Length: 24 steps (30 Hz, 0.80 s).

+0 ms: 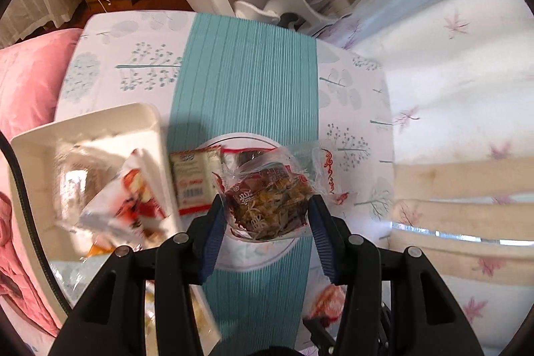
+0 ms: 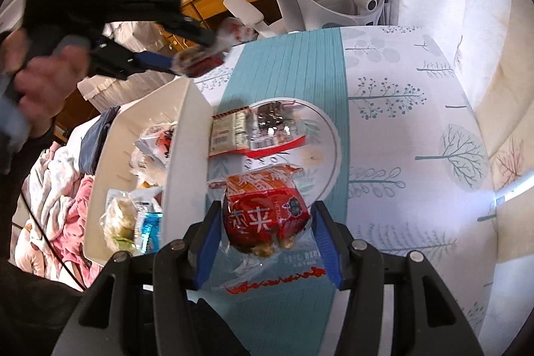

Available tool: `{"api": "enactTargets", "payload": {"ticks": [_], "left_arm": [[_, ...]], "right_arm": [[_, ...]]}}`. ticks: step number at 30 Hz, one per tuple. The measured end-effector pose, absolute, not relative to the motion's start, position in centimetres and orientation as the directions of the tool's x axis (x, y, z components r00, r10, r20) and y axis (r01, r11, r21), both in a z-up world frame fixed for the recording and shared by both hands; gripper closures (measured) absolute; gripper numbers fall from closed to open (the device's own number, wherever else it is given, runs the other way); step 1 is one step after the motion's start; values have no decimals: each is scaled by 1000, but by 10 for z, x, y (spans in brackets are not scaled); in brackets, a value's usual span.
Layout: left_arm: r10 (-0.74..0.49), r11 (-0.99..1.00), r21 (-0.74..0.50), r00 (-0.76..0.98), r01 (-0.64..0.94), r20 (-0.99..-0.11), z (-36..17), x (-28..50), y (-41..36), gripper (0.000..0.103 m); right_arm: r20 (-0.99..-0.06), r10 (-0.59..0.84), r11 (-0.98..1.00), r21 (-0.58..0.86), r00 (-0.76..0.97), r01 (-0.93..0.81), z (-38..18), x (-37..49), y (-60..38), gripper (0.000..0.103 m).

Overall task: Organize snacks
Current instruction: 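Carry the walnut bag with the left tool while the right tool carries the red bag over the tray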

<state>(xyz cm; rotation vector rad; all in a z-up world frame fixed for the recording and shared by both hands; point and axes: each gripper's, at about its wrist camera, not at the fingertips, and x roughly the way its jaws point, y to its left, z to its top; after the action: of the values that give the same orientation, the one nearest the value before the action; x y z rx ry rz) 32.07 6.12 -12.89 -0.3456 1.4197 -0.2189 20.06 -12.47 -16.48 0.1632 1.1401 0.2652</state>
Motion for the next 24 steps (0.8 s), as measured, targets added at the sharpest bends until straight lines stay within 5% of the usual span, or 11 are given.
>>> {"api": "enactTargets", "payload": {"ticks": [24], "left_arm": [[-391, 908, -412, 193, -83, -900, -117, 137, 205, 55]], "right_arm": [[-817, 348, 932, 355, 460, -75, -137, 123, -17, 50]]}}
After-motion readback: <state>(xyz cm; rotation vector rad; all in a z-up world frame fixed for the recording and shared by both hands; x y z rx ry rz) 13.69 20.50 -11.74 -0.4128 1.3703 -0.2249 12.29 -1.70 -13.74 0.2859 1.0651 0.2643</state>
